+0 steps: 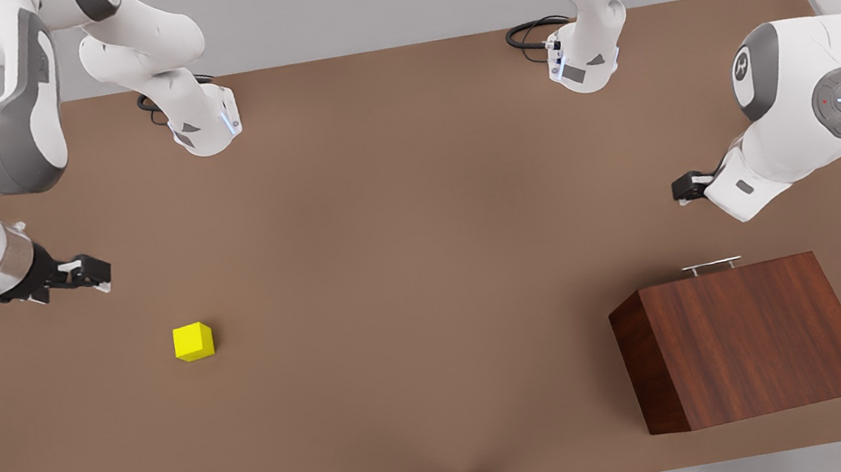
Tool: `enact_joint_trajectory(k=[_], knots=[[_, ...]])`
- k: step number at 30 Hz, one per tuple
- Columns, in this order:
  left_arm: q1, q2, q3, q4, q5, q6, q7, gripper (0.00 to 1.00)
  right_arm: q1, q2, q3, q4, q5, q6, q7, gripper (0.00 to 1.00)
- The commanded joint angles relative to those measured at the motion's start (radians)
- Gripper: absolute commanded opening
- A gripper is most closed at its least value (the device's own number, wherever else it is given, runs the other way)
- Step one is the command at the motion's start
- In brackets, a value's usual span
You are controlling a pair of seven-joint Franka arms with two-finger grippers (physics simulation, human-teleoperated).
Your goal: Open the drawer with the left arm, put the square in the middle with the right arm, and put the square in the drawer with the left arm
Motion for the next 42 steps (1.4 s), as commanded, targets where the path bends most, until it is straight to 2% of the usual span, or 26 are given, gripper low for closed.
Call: enact_joint_trajectory(k=[1, 3, 7, 8, 11, 12, 15, 19, 20, 24, 37, 39, 40, 42], knots=[[0.001, -0.002, 0.0, -0.002, 0.006, 0.001, -0.006, 1.0, -0.004, 0.0, -0.001, -0.015, 0.001, 0.019, -0.001, 1.0], [0.001, -0.021, 0.005, -0.03, 0.0, 0.005, -0.122, 1.0, -0.005, -0.002, 0.001, -0.055, 0.001, 0.071, -0.001, 1.0], [0.001, -0.211, 0.018, -0.399, -0.008, 0.378, -0.698, 1.0, -0.024, 0.058, -0.001, -0.162, 0.045, 0.192, -0.062, 1.0], [0.001, -0.237, 0.025, -0.472, -0.009, 0.467, -0.814, 1.0, -0.022, 0.011, 0.008, -0.314, 0.059, 0.282, -0.059, 1.0], [0.006, -0.28, 0.031, -0.626, -0.014, 0.666, -1.015, 1.0, -0.034, -0.052, 0.028, -0.569, 0.074, 0.479, -0.065, 1.0], [0.007, -0.281, 0.032, -0.671, -0.014, 0.728, -1.084, 1.0, -0.04, -0.052, 0.027, -0.622, 0.074, 0.5, -0.079, 1.0], [0.014, -0.3, 0.043, -0.78, -0.017, 0.892, -1.207, 1.0, -0.057, -0.034, 0.022, -0.799, 0.065, 0.813, -0.185, 1.0], [0.035, -0.283, 0.063, -0.854, -0.072, 1.001, -1.281, 1.0, -0.057, 0.098, 0.022, -0.733, 0.028, 0.902, -0.188, 1.0], [0.035, -0.281, 0.063, -0.884, -0.084, 1.042, -1.288, 1.0, -0.057, 0.132, 0.022, -0.739, 0.027, 0.973, -0.186, 1.0], [0.037, -0.257, 0.097, -0.949, -0.109, 1.133, -1.295, 1.0, -0.057, 0.195, 0.022, -0.741, 0.027, 1.039, -0.189, 1.0], [0.087, -0.166, 0.097, -0.947, -0.172, 1.243, -1.295, 1.0, -0.057, 0.313, 0.022, -0.777, 0.025, 1.177, -0.195, 1.0], [0.101, -0.153, 0.097, -0.946, -0.172, 1.255, -1.295, 1.0, -0.057, 0.308, 0.022, -0.784, 0.027, 1.168, -0.194, 0.93], [0.103, -0.148, 0.097, -0.946, -0.172, 1.265, -1.295, 1.0, -0.056, 0.307, 0.022, -0.784, 0.027, 1.172, -0.194, 0.92], [0.109, -0.137, 0.097, -0.946, -0.172, 1.277, -1.293, 1.0, -0.057, 0.305, 0.022, -0.785, 0.025, 1.171, -0.195, 0.75]])
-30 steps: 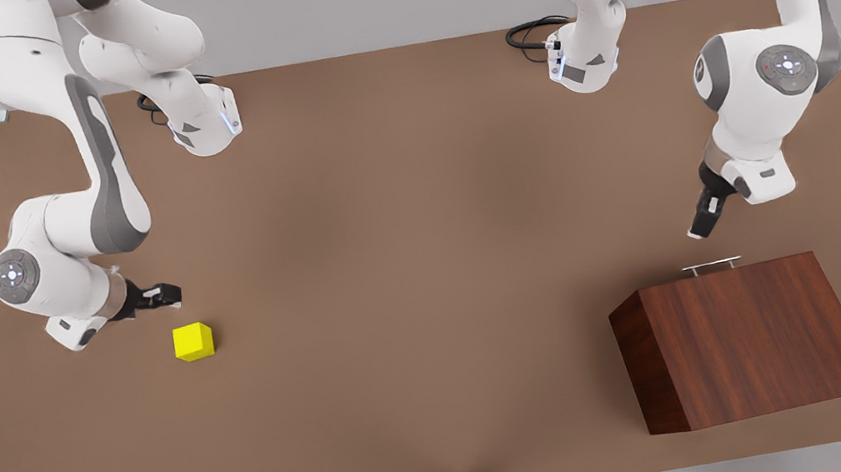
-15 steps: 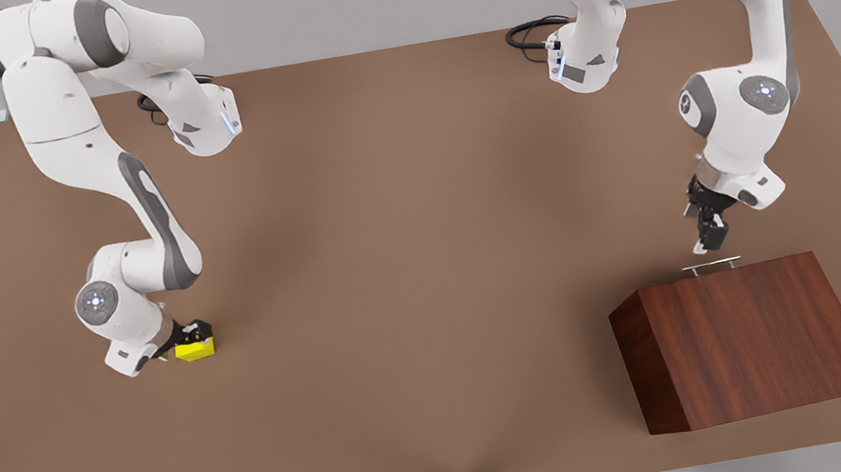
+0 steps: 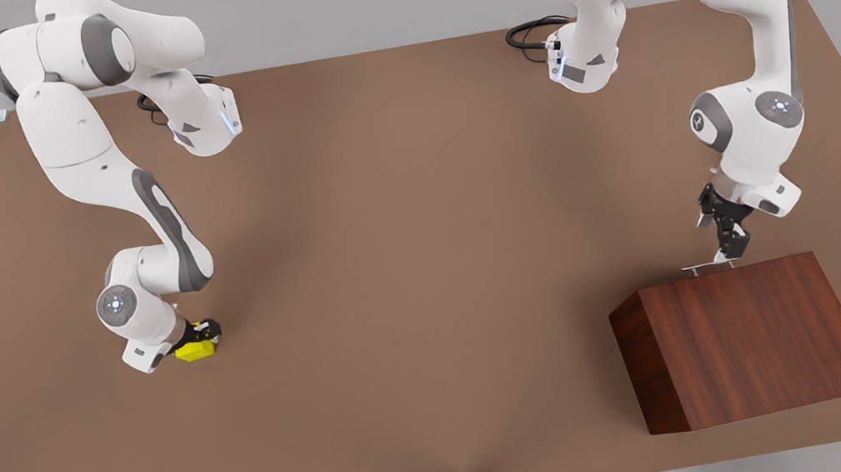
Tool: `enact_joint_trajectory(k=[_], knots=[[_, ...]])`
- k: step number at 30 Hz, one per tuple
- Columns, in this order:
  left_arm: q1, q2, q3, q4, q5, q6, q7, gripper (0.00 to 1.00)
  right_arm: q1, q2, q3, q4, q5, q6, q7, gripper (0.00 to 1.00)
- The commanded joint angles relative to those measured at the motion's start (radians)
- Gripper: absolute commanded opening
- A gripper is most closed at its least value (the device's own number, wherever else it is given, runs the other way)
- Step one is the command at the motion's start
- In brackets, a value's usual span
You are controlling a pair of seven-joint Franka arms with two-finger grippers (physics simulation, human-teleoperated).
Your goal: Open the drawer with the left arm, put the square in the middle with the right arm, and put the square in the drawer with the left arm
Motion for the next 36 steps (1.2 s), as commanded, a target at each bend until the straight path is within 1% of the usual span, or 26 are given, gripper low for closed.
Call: enact_joint_trajectory(k=[1, 3, 4, 10, 12, 14, 18, 21, 24, 28, 31, 33, 34, 35, 36], knots=[[0.001, 0.001, 0.0, 0.0, -0.001, 0.0, -0.001, 1.0, 0.0, 0.0, 0.0, 0.001, 0.0, 0.0, 0.001, 0.69], [0.011, 0.015, 0.0, 0.0, -0.001, 0.014, -0.002, 1.0, -0.002, 0.0, 0.0, 0.001, 0.0, 0.007, 0.003, 0.68], [0.011, 0.018, 0.0, 0.002, -0.001, 0.02, 0.0, 1.0, -0.002, 0.0, 0.0, 0.001, 0.0, 0.007, 0.001, 0.66], [0.011, 0.051, 0.0, 0.005, -0.002, 0.044, -0.002, 1.0, -0.002, -0.015, 0.002, 0.001, 0.006, 0.001, 0.004, 0.63], [0.011, 0.054, 0.0, 0.005, -0.002, 0.044, -0.002, 1.0, -0.003, -0.077, 0.021, 0.005, 0.008, -0.072, 0.015, 0.63], [0.011, 0.061, 0.0, 0.005, -0.002, 0.044, -0.002, 1.0, -0.003, -0.092, 0.037, 0.005, 0.009, -0.089, 0.038, 0.62], [0.01, 0.059, 0.0, -0.002, -0.008, 0.02, -0.002, 1.0, 0.035, -0.149, 0.186, 0.01, 0.011, -0.148, 0.357, 0.62], [0.01, 0.05, 0.0, -0.006, -0.01, -0.001, -0.008, 1.0, 0.233, -0.137, 0.19, 0.062, 0.011, -0.148, 0.687, 0.62], [0.01, 0.03, 0.0, -0.009, -0.01, -0.035, -0.018, 1.0, 0.377, -0.106, 0.189, 0.116, 0.012, -0.148, 0.943, 0.63], [0.008, 0.01, 0.0, -0.04, -0.01, -0.041, -0.038, 1.0, 0.528, -0.046, 0.189, 0.209, 0.019, -0.148, 1.185, 0.63], [0.008, -0.012, 0.0, -0.072, -0.01, -0.04, -0.041, 1.0, 0.626, 0.035, 0.186, 0.326, 0.019, -0.148, 1.382, 0.63], [0.008, -0.03, 0.0, -0.092, -0.01, -0.04, -0.041, 1.0, 0.71, 0.135, 0.18, 0.459, 0.003, -0.186, 1.54, 0.63], [0.008, -0.047, 0.0, -0.117, -0.01, -0.04, -0.052, 1.0, 0.779, 0.201, 0.149, 0.536, 0.002, -0.187, 1.626, 0.63], [0.007, -0.065, 0.0, -0.132, -0.01, -0.041, -0.054, 1.0, 0.81, 0.245, 0.147, 0.6, 0.003, -0.187, 1.666, 0.63], [0.007, -0.07, 0.0, -0.141, -0.01, -0.04, -0.054, 1.0, 0.833, 0.258, 0.147, 0.616, 0.002, -0.187, 1.693, 0.63]])
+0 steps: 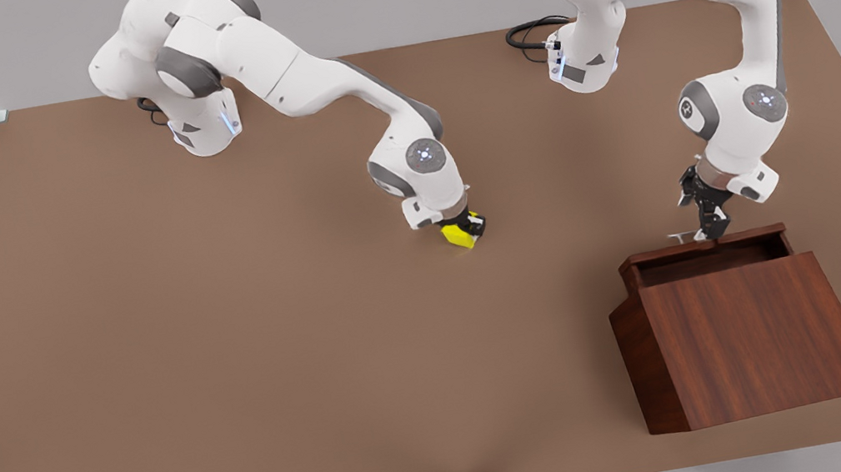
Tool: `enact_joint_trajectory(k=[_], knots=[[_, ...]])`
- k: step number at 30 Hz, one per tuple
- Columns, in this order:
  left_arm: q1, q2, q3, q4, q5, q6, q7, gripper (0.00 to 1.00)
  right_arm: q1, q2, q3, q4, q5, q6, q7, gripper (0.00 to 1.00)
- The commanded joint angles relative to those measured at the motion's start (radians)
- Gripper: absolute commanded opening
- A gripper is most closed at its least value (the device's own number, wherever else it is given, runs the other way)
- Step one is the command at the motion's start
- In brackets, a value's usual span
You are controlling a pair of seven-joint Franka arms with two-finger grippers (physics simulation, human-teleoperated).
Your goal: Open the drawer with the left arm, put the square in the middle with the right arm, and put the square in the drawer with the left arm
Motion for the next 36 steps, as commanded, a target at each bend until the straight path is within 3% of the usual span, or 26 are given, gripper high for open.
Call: enact_joint_trajectory(k=[1, 3, 4, 5, 10, 12, 16, 20, 22, 25, 28, 32, 33, 36], knots=[[0.002, -0.003, 0.0, -0.003, -0.001, 0.0, 0.0, 1.0, 0.003, 0.006, -0.003, 0.0, -0.001, -0.001, 0.001, 0.64], [-0.001, -0.026, 0.0, -0.03, -0.001, 0.0, -0.003, 1.0, 0.023, 0.019, -0.018, 0.002, -0.001, -0.001, 0.011, 0.67], [-0.003, -0.039, 0.0, -0.049, -0.001, 0.0, -0.014, 1.0, 0.026, 0.019, -0.02, 0.0, -0.001, -0.001, 0.011, 0.79], [-0.003, -0.055, 0.0, -0.066, -0.001, 0.0, -0.014, 1.0, 0.029, 0.025, -0.023, 0.005, 0.006, 0.0, 0.008, 1.0], [-0.005, -0.126, 0.0, -0.138, -0.001, -0.002, -0.025, 1.0, 0.03, -0.009, -0.049, 0.0, -0.01, -0.024, -0.009, 1.0], [-0.005, -0.147, 0.0, -0.164, -0.001, -0.002, -0.029, 1.0, 0.021, -0.145, -0.057, -0.018, -0.013, -0.192, -0.079, 1.0], [-0.014, -0.2, 0.0, -0.228, -0.007, -0.003, -0.046, 1.0, -0.328, -0.518, -0.054, -0.225, 0.006, -0.392, -0.578, 1.0], [-0.023, -0.301, 0.005, -0.299, -0.007, -0.049, -0.074, 1.0, -0.592, -0.593, -0.115, -0.204, 0.009, -0.532, -1.142, 1.0], [-0.052, -0.462, 0.011, -0.294, 0.002, -0.238, -0.08, 1.0, -0.769, -0.656, -0.115, -0.195, 0.012, -0.673, -1.441, 1.0], [-0.123, -0.46, 0.011, -0.152, 0.103, -0.285, -0.028, 1.0, -0.806, -0.662, -0.143, -0.101, -0.001, -0.808, -1.526, 1.0], [-0.15, -0.243, -0.077, 0.106, 0.105, -0.36, 0.379, 1.0, -0.824, -0.673, -0.147, -0.052, -0.004, -0.825, -1.527, 1.0], [-0.273, 0.121, -0.109, 0.66, 0.097, -0.791, 0.839, 1.0, -0.835, -0.656, -0.143, -0.023, -0.007, -0.833, -1.55, 1.0], [-0.273, 0.158, -0.158, 0.714, 0.097, -0.836, 0.911, 1.0, -0.839, -0.616, -0.143, 0.066, -0.004, -0.877, -1.547, 1.0], [-0.273, 0.227, -0.29, 0.741, 0.097, -0.839, 1.18, 1.0, -0.844, -0.607, -0.146, 0.094, 0.001, -0.902, -1.541, 1.0]])
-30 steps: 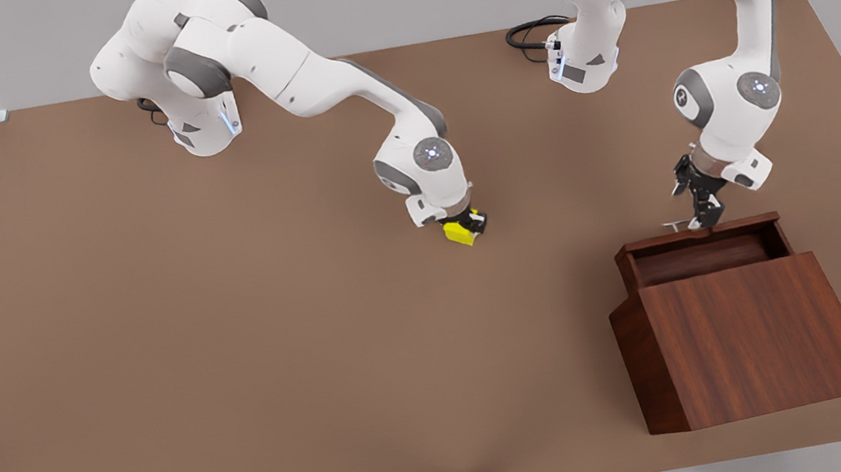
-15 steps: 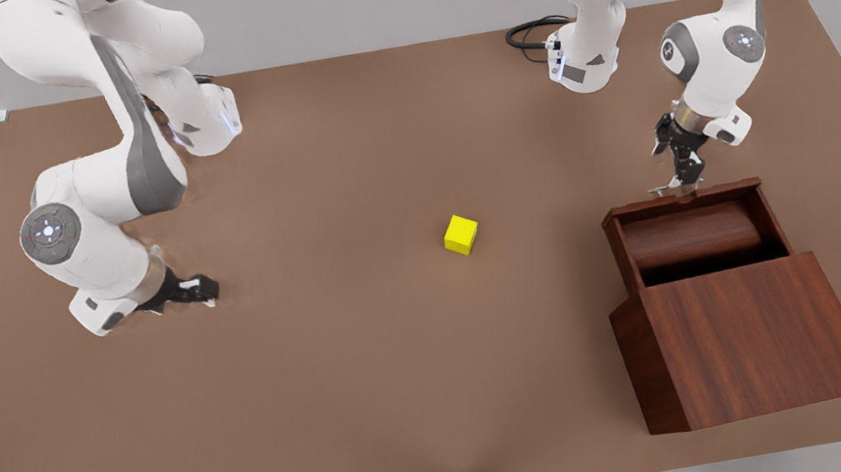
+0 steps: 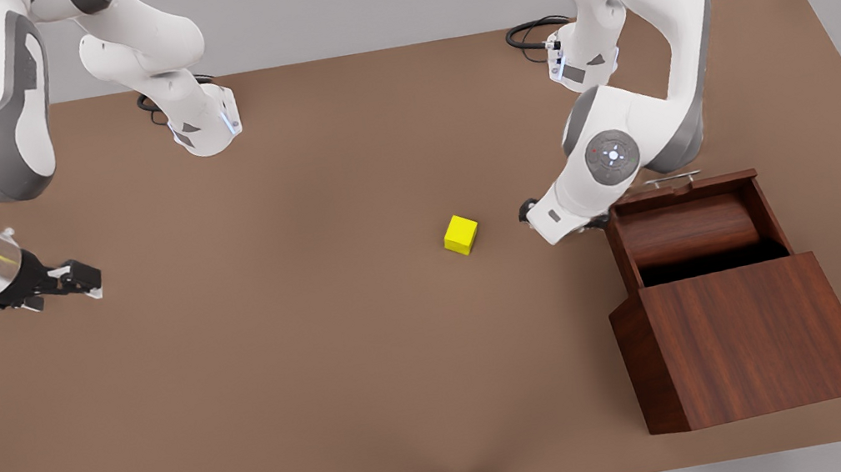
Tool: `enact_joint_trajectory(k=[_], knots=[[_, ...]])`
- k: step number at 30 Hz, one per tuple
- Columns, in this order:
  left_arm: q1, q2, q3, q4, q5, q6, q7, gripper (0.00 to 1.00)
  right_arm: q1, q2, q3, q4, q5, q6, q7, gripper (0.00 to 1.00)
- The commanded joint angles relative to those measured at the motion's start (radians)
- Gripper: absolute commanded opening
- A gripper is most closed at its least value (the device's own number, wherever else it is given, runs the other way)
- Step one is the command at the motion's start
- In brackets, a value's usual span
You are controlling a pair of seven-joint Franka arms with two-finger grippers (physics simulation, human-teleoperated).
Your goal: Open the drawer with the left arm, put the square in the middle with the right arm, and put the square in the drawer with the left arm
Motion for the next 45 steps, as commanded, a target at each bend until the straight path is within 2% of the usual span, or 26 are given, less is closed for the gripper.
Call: enact_joint_trajectory(k=[1, 3, 4, 6, 10, 13, 20, 23, 38, 39, 40, 41, 45], knots=[[-0.001, 0.006, -0.011, 0.005, 0.009, 0.0, 0.005, 1.0, -0.003, 0.002, 0.0, 0.003, 0.0, 0.0, 0.0, 1.0], [-0.047, 0.075, -0.027, 0.052, 0.011, 0.019, 0.009, 1.0, -0.009, 0.005, 0.0, 0.023, -0.005, 0.009, 0.001, 1.0], [-0.119, 0.095, -0.027, 0.041, 0.115, 0.092, 0.008, 1.0, -0.009, 0.005, 0.0, 0.026, -0.005, 0.011, 0.001, 1.0], [-0.153, 0.113, -0.027, 0.04, 0.13, 0.102, -0.005, 1.0, -0.019, 0.005, -0.002, 0.037, -0.006, 0.011, 0.001, 1.0], [-0.162, 0.046, -0.025, -0.245, 0.132, 0.348, -0.094, 1.0, -0.019, 0.007, -0.002, 0.038, -0.006, 0.017, 0.001, 1.0], [-0.198, 0.046, -0.025, -0.29, 0.133, 0.402, -0.117, 1.0, -0.029, 0.002, -0.002, 0.038, -0.006, 0.015, 0.0, 1.0], [-0.251, 0.113, -0.02, -0.29, 0.135, 0.473, -0.15, 1.0, -0.031, 0.002, -0.002, 0.038, -0.008, 0.014, -0.002, 1.0], [-0.268, 0.144, -0.02, -0.29, 0.207, 0.493, -0.221, 1.0, -0.032, 0.002, -0.002, 0.038, -0.008, 0.015, 0.0, 1.0], [-0.28, 0.265, -0.004, -0.287, 0.219, 0.583, -0.249, 1.0, -0.032, 0.002, -0.012, 0.046, -0.008, 0.017, 0.001, 1.0], [-0.28, 0.271, -0.004, -0.287, 0.233, 0.583, -0.249, 0.94, -0.032, 0.002, -0.012, 0.047, -0.008, 0.017, 0.001, 1.0], [-0.28, 0.273, -0.004, -0.285, 0.234, 0.583, -0.253, 0.8, -0.032, 0.002, -0.012, 0.049, -0.008, 0.017, 0.001, 1.0], [-0.28, 0.279, 0.001, -0.285, 0.234, 0.585, -0.258, 0.71, -0.032, 0.002, -0.012, 0.05, -0.008, 0.017, 0.001, 1.0], [-0.282, 0.28, 0.001, -0.287, 0.234, 0.592, -0.268, 0.64, -0.032, 0.002, -0.02, 0.052, -0.008, 0.017, 0.001, 1.0]])
